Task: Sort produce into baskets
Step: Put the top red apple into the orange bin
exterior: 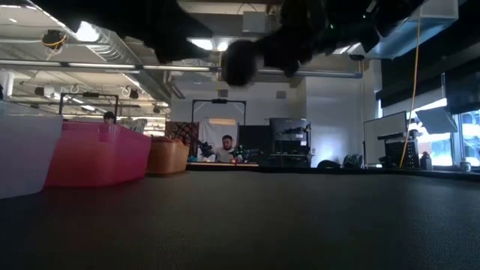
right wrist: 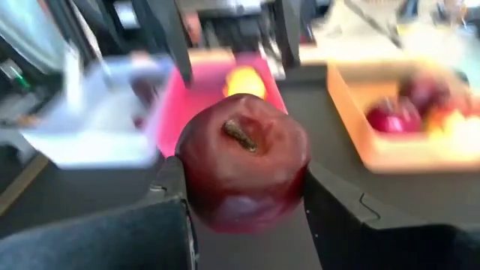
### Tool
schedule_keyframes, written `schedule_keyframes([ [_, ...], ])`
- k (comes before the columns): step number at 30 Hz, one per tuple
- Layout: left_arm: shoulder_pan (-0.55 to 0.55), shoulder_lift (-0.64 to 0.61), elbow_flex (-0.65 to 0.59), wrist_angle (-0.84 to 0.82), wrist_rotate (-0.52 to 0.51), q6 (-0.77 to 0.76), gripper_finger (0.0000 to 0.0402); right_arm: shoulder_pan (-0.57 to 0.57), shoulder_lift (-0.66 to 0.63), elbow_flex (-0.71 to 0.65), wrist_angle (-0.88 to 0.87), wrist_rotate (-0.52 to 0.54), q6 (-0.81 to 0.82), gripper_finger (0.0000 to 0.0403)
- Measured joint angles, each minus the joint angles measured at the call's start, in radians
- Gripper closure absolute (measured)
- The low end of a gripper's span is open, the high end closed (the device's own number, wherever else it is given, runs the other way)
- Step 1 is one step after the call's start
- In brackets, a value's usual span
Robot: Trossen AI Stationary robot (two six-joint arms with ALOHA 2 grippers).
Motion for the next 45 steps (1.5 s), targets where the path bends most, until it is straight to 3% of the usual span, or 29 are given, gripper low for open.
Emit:
schedule_keyframes([
  [6, 0.006, 0.037, 0.0, 0.002, -0.034, -0.005, 0.0082, 0.0, 0.037, 0.0, -0.175, 0.121, -0.051, 0.0264],
  [13, 0.039, 0.155, -0.001, 0.062, -0.018, -0.039, 0.0082, 0.0, 0.178, -0.001, -0.133, 0.169, -0.073, 0.0264],
  [20, 0.11, 0.313, 0.003, 0.132, 0.081, -0.059, 0.0082, 0.0, 0.25, -0.001, -0.077, 0.169, -0.095, 0.0264],
  [35, 0.245, 0.541, 0.106, 0.14, 0.376, -0.027, 0.0082, -0.001, 0.256, -0.001, -0.063, 0.169, -0.097, 0.0264],
  [45, 0.261, 0.553, 0.121, 0.096, 0.387, 0.066, 0.0082, -0.001, 0.299, -0.001, 0.001, 0.158, -0.096, 0.0206],
])
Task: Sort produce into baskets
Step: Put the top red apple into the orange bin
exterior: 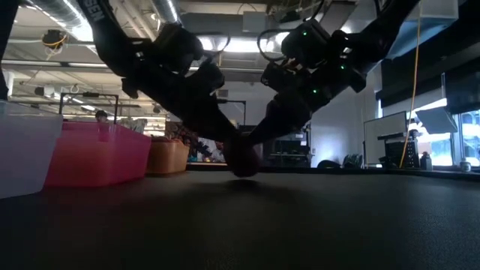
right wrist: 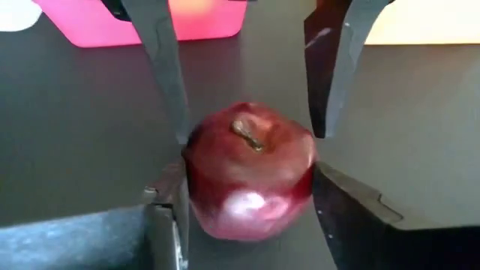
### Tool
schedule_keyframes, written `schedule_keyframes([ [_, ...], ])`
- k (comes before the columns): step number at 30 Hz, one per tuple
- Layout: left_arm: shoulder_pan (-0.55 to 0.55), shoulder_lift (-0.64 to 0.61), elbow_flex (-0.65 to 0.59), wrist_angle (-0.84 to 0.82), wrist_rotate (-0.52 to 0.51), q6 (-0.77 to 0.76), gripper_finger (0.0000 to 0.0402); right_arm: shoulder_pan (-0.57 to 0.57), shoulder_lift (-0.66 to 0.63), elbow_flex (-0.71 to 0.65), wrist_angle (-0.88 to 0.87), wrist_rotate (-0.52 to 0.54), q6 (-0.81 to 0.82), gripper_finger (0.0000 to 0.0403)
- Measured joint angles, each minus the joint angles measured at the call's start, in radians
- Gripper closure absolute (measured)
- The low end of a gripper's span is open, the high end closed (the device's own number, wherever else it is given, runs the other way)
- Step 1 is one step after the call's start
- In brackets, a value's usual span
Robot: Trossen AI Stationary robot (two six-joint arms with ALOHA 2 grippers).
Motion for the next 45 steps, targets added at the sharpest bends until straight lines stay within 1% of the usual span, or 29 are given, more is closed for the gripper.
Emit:
schedule_keyframes([
  [3, 0.008, 0.02, -0.001, -0.016, 0.0, -0.001, 0.0086, 0.0, 0.001, 0.0, 0.003, 0.0, 0.0, 0.0189],
  [6, 0.008, 0.056, -0.001, 0.028, 0.007, 0.004, 0.0101, -0.001, 0.001, 0.0, 0.005, 0.003, 0.0, 0.018],
  [9, 0.008, 0.072, -0.001, 0.077, 0.012, 0.003, 0.012, 0.0, 0.001, 0.0, -0.002, 0.003, 0.0, 0.0177],
  [14, 0.008, 0.073, -0.001, 0.079, 0.012, 0.0, 0.0143, 0.0, 0.001, 0.0, -0.005, 0.003, 0.0, 0.0177],
  [16, 0.008, 0.073, -0.001, 0.076, 0.012, -0.001, 0.015, 0.0, -0.021, -0.001, -0.022, 0.003, -0.002, 0.0177],
  [18, 0.008, 0.073, -0.001, 0.075, 0.012, -0.008, 0.0154, 0.0, -0.07, -0.001, -0.073, 0.004, 0.0, 0.0176],
  [21, 0.008, 0.073, -0.001, 0.075, 0.012, -0.006, 0.0156, 0.0, -0.151, 0.001, -0.226, 0.02, 0.002, 0.0176],
  [23, 0.008, 0.073, -0.001, 0.075, 0.012, -0.005, 0.0155, 0.0, -0.163, 0.001, -0.305, 0.034, 0.0, 0.0176],
  [25, 0.009, 0.073, -0.001, 0.076, 0.012, -0.006, 0.0154, 0.0, -0.147, -0.001, -0.346, 0.048, -0.009, 0.0177],
  [29, 0.009, 0.073, -0.001, 0.077, 0.012, -0.009, 0.0153, -0.001, -0.071, -0.002, -0.315, 0.058, -0.037, 0.0191],
  [34, 0.009, 0.073, -0.001, 0.079, 0.012, -0.011, 0.0153, -0.002, -0.007, -0.001, -0.203, 0.07, -0.079, 0.0221],
  [40, 0.009, 0.073, 0.006, 0.075, 0.012, -0.027, 0.0153, -0.023, 0.002, -0.001, -0.193, 0.053, -0.08, 0.025],
  [45, 0.006, 0.073, 0.045, 0.069, 0.002, -0.028, 0.0153, -0.029, 0.013, -0.002, -0.185, 0.055, -0.078, 0.0258],
])
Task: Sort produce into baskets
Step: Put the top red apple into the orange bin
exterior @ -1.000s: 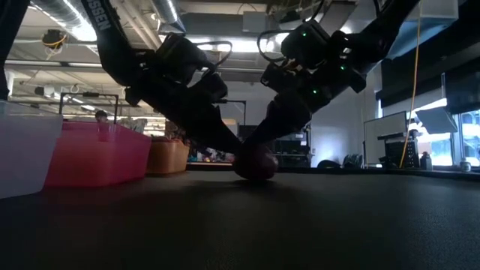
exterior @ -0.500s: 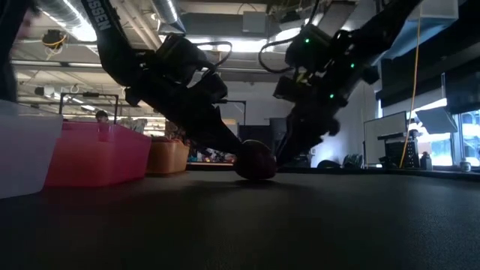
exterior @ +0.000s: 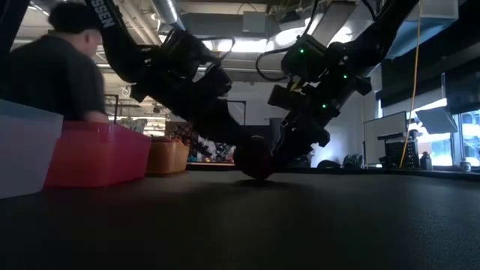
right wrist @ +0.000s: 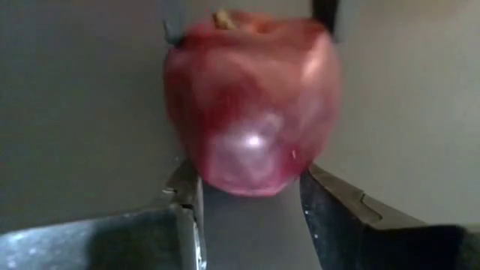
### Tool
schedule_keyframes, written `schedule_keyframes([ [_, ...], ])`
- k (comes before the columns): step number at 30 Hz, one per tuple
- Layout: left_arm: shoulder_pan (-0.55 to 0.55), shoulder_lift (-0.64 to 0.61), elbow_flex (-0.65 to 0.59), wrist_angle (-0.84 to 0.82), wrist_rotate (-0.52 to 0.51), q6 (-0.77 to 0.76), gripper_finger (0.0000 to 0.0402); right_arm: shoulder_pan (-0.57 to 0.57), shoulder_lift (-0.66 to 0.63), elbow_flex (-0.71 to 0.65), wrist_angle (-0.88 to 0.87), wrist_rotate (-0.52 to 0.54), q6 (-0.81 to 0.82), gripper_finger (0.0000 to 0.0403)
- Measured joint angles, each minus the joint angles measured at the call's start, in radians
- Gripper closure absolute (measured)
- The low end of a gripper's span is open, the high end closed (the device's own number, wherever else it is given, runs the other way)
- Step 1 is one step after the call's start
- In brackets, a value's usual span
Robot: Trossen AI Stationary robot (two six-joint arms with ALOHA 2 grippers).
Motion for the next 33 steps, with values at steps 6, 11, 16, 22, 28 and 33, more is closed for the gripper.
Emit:
schedule_keyframes([
  [6, 0.002, -0.001, 0.055, -0.064, -0.017, -0.033, 0.0142, 0.0, 0.024, 0.0, 0.033, 0.0, 0.017, 0.0259],
  [11, -0.001, 0.001, 0.097, -0.186, -0.025, -0.022, 0.0101, 0.0, 0.031, 0.0, 0.051, -0.008, 0.023, 0.0259],
  [16, -0.006, 0.003, 0.097, -0.186, -0.031, 0.001, 0.0081, 0.0, 0.034, 0.001, 0.064, -0.011, 0.024, 0.0259],
  [22, -0.005, 0.004, 0.101, -0.185, -0.032, 0.006, 0.008, 0.0, 0.034, 0.002, 0.049, 0.002, 0.027, 0.0259],
  [28, -0.004, 0.045, 0.104, -0.164, -0.031, 0.002, 0.0088, 0.0, 0.034, 0.002, 0.066, -0.007, 0.026, 0.0259],
  [33, 0.002, 0.04, 0.105, -0.175, -0.028, -0.001, 0.0131, 0.0, 0.035, 0.001, 0.067, -0.006, 0.026, 0.0259],
])
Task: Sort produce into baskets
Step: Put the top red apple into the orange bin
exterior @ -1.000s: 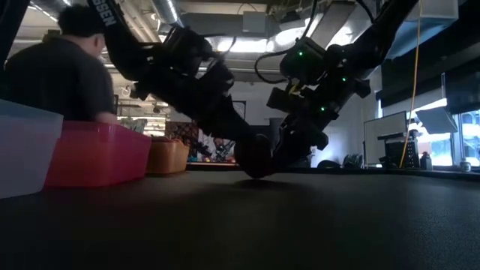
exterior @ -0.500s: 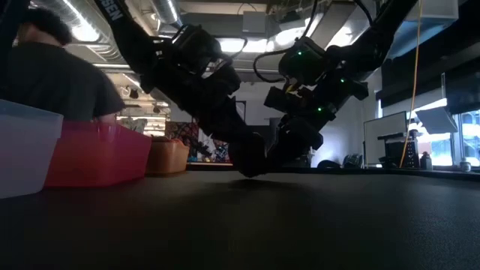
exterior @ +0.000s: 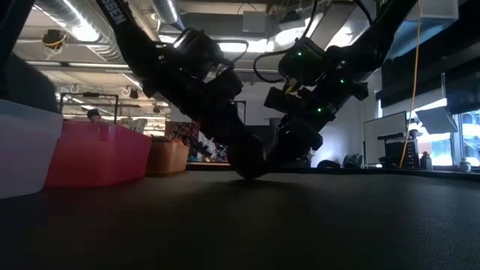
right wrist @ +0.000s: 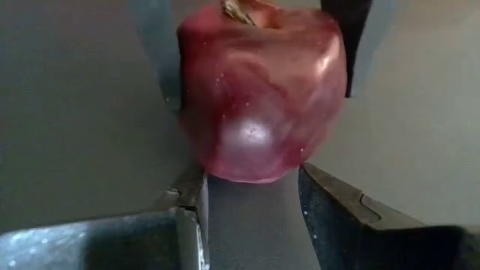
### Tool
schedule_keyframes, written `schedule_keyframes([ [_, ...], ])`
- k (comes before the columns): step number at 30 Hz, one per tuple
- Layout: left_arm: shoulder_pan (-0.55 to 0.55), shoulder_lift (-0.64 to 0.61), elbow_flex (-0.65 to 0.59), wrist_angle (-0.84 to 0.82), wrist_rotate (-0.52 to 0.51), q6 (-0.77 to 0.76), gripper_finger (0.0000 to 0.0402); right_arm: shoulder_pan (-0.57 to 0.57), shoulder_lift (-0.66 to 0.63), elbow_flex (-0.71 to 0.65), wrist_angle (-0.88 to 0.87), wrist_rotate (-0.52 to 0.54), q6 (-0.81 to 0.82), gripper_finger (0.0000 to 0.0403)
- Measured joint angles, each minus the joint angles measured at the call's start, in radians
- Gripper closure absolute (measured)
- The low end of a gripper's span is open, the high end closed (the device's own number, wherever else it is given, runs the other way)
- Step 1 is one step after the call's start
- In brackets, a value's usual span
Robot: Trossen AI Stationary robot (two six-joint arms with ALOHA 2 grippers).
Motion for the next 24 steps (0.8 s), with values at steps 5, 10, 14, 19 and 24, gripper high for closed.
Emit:
schedule_keyframes([
  [5, 0.0, -0.034, 0.013, -0.085, -0.007, -0.008, 0.0162, 0.001, -0.024, 0.0, -0.025, 0.042, 0.0, 0.0259],
  [10, -0.001, -0.127, 0.061, -0.293, -0.034, -0.037, 0.0153, 0.003, -0.134, 0.002, -0.124, 0.071, 0.0, 0.0259],
  [14, -0.001, -0.233, 0.085, -0.455, -0.071, -0.062, 0.015, 0.003, -0.2, 0.002, -0.196, 0.093, 0.044, 0.0259],
  [19, 0.017, -0.413, 0.086, -0.62, -0.157, -0.103, 0.0151, 0.003, -0.207, 0.002, -0.238, 0.096, 0.105, 0.0259],
  [24, 0.084, -0.593, 0.086, -0.776, -0.229, -0.15, 0.0148, 0.003, -0.2, 0.001, -0.25, 0.097, 0.117, 0.0259],
])
